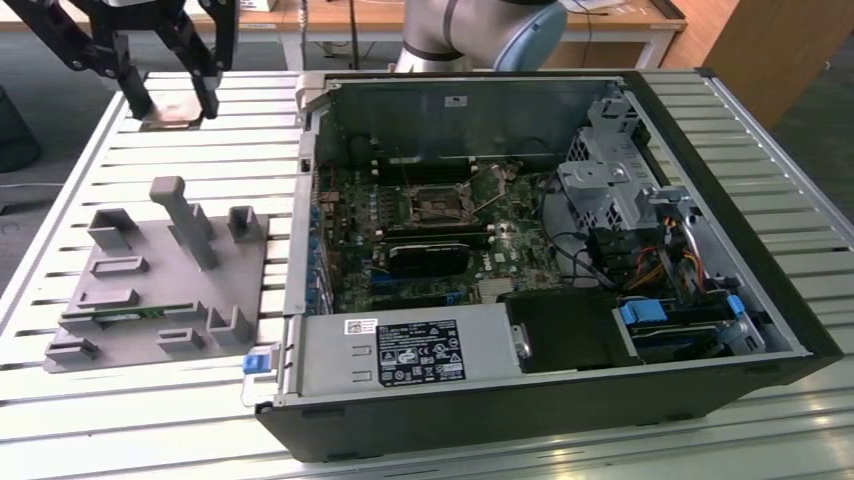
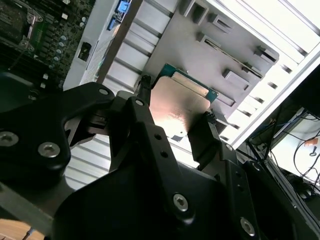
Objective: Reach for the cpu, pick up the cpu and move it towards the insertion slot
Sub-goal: 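Pick up the cpu and move it towards the insertion slot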
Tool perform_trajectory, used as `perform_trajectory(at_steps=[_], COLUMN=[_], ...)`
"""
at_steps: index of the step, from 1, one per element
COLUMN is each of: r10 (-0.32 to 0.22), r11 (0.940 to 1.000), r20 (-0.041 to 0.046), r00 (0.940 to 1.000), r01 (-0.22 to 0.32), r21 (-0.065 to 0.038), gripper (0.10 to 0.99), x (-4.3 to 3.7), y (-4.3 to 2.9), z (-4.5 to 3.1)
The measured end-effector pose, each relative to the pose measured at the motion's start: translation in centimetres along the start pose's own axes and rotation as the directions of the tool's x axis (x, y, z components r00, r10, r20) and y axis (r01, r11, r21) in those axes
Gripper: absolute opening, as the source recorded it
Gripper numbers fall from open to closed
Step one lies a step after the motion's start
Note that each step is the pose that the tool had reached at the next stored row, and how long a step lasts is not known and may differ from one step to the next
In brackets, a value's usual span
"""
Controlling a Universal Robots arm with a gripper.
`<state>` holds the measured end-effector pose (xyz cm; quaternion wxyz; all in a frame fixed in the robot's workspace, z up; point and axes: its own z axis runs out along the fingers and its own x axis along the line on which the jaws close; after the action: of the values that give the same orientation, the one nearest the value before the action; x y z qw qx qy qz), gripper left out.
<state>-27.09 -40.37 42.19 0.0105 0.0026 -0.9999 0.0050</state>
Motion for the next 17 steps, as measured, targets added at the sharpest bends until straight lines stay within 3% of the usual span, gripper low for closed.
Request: perform_trajectory(at_steps=[17], r10=[0.000], r11=[1.0000], r20=[-0.0034], r00=[1.0000], r01=[0.000], r21=[0.000], gripper=[0.545], x=[-3.70], y=[-0.02], z=[-0.08])
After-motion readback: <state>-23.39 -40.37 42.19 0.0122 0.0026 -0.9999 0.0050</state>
